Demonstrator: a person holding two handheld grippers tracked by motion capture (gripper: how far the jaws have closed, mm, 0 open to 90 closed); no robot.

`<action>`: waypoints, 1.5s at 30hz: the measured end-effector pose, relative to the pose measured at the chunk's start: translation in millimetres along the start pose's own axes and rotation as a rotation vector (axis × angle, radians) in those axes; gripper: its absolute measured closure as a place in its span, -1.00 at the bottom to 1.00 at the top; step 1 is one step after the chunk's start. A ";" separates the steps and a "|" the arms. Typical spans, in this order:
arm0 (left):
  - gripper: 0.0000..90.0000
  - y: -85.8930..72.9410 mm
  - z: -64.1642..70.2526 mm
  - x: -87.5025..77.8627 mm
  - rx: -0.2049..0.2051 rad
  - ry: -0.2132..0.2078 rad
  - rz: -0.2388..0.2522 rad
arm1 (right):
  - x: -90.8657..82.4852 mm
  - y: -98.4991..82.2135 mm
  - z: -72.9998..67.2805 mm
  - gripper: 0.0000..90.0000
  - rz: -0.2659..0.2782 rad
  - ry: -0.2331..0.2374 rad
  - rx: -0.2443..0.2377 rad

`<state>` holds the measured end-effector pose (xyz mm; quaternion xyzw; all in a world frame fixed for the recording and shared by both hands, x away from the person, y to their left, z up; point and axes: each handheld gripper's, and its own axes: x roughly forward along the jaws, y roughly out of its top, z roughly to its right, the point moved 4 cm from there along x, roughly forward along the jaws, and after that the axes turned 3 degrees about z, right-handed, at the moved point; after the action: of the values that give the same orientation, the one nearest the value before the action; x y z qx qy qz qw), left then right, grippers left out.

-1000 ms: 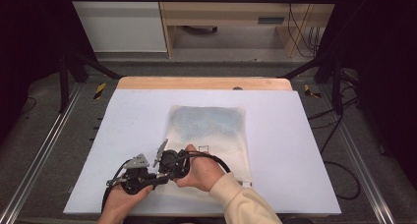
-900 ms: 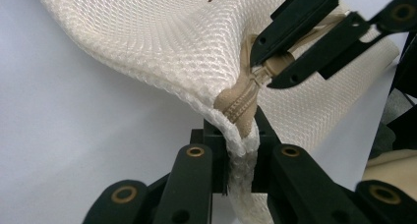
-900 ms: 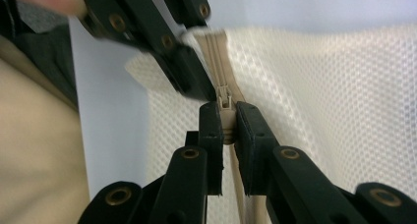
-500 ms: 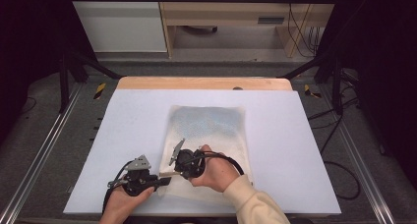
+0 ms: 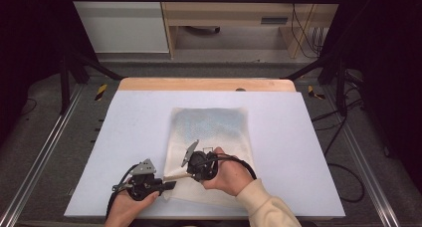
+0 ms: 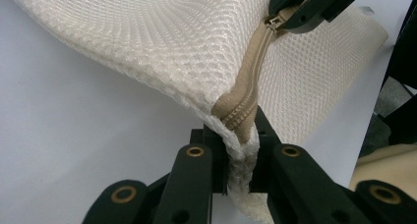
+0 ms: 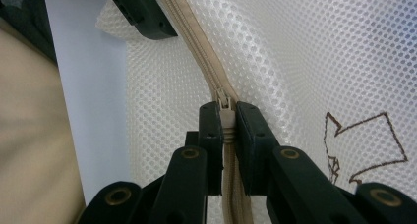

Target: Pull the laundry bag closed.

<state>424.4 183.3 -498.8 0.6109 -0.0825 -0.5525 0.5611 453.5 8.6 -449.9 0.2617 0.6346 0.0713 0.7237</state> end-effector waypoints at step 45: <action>0.83 0.8 8.8 3.6 0.017 -0.012 -0.006 | -19.6 -32.6 9.8 0.83 -0.033 -0.011 0.022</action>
<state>419.4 175.2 -498.2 0.6126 -0.0887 -0.5571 0.5537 451.9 -30.6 -447.3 0.2597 0.6356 0.0508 0.7252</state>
